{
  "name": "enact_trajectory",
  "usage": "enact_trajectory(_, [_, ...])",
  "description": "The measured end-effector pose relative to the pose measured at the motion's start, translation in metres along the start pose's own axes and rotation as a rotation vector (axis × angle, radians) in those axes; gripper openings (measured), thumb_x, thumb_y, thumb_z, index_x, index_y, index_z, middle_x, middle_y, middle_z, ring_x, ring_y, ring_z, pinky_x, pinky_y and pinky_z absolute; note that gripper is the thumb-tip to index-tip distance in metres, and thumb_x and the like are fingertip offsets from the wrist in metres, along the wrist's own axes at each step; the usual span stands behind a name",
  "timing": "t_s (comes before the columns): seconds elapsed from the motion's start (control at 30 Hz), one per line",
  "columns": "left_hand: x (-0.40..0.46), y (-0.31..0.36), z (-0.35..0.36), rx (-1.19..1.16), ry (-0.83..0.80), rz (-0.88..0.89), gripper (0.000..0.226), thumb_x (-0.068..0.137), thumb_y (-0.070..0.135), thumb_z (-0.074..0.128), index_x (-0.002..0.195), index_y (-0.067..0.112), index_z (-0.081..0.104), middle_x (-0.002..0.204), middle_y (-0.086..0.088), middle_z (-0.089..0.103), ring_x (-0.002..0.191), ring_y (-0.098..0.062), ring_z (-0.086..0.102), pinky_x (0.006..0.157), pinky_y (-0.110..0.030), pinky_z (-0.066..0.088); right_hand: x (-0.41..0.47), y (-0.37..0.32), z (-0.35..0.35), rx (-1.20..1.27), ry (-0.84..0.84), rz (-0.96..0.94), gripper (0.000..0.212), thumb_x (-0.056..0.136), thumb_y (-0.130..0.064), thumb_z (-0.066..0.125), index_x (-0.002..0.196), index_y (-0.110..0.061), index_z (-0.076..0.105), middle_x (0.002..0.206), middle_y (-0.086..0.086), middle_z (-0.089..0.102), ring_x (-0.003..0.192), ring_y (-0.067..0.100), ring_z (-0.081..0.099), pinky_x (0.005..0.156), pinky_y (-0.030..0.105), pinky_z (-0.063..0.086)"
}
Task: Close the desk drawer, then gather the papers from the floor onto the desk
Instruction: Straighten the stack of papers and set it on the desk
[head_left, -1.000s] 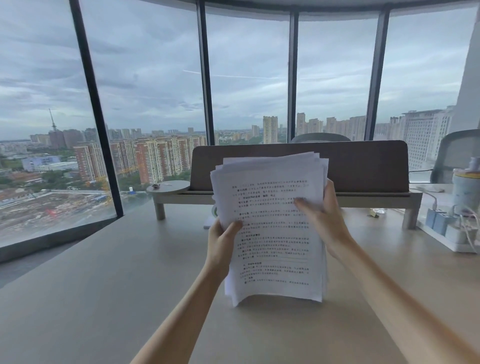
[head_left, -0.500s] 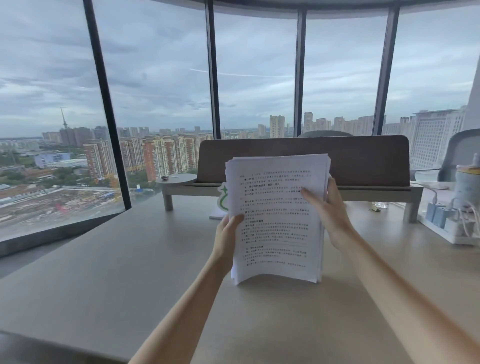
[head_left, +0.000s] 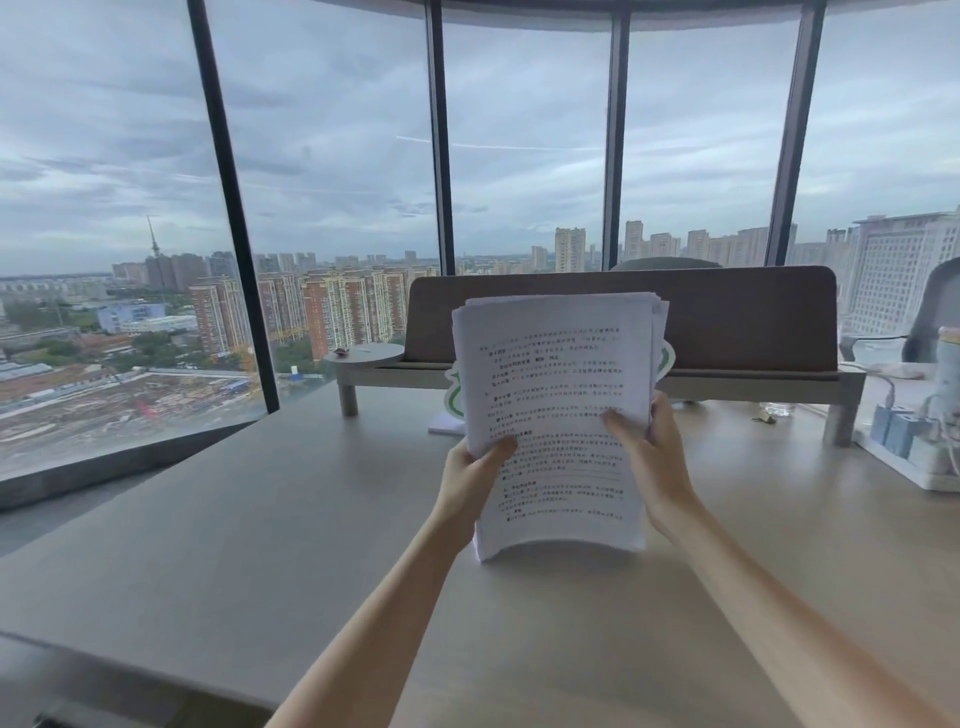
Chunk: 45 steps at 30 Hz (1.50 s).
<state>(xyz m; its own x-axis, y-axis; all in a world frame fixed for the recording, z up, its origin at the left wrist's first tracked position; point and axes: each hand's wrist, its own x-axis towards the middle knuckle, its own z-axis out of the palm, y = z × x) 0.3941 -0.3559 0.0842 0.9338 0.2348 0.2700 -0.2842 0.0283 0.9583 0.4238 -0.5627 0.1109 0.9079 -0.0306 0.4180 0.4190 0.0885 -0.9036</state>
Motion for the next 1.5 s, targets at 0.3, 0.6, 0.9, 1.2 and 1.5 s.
enact_trajectory(0.3, [-0.003,-0.049,-0.001,0.166,-0.015,-0.096,0.019,0.085,0.025,0.072,0.102,0.015,0.074,0.098,-0.003,0.077,0.088,-0.019,0.071,0.077,-0.03,0.06,-0.007,0.05,-0.003,-0.029,0.018,0.128,0.01,0.096,-0.038,0.054,0.101,-0.03,0.052,0.108,-0.002,0.069,0.106,0.024,0.066,0.096,0.058,0.05])
enact_trajectory(0.6, [0.0,-0.054,-0.004,0.203,0.012,-0.064,0.012,0.086,0.026,0.07,0.094,0.02,0.075,0.097,-0.003,0.077,0.089,-0.016,0.072,0.085,-0.037,0.059,-0.01,0.063,0.003,-0.179,0.045,0.062,0.014,0.101,-0.019,0.049,0.115,-0.02,0.049,0.114,0.003,0.066,0.105,0.025,0.061,0.085,0.037,0.045])
enact_trajectory(0.9, [-0.004,-0.055,-0.009,0.263,0.06,-0.106,0.021,0.088,0.025,0.067,0.105,0.016,0.073,0.105,-0.008,0.074,0.102,-0.026,0.068,0.091,-0.041,0.054,-0.021,0.074,0.007,-0.31,-0.104,0.155,0.026,0.104,-0.017,0.042,0.13,-0.015,0.04,0.122,-0.002,0.056,0.117,0.021,0.054,0.091,0.029,0.037])
enact_trajectory(1.2, [-0.006,-0.043,-0.027,0.309,0.004,-0.149,0.021,0.088,0.028,0.066,0.105,0.018,0.074,0.105,-0.003,0.075,0.097,-0.022,0.068,0.09,-0.039,0.056,-0.015,0.077,0.015,-0.372,-0.148,0.246,0.02,0.102,-0.012,0.044,0.12,-0.021,0.044,0.123,0.0,0.057,0.11,0.021,0.053,0.09,0.034,0.042])
enact_trajectory(1.5, [0.013,-0.016,-0.094,0.253,0.281,-0.119,0.018,0.088,0.032,0.053,0.09,0.02,0.066,0.093,-0.002,0.073,0.086,-0.023,0.067,0.071,-0.034,0.051,0.007,0.069,0.091,-0.297,-0.262,0.257,0.046,0.092,0.002,0.051,0.136,-0.011,0.046,0.128,0.008,0.062,0.121,0.024,0.057,0.105,0.039,0.044])
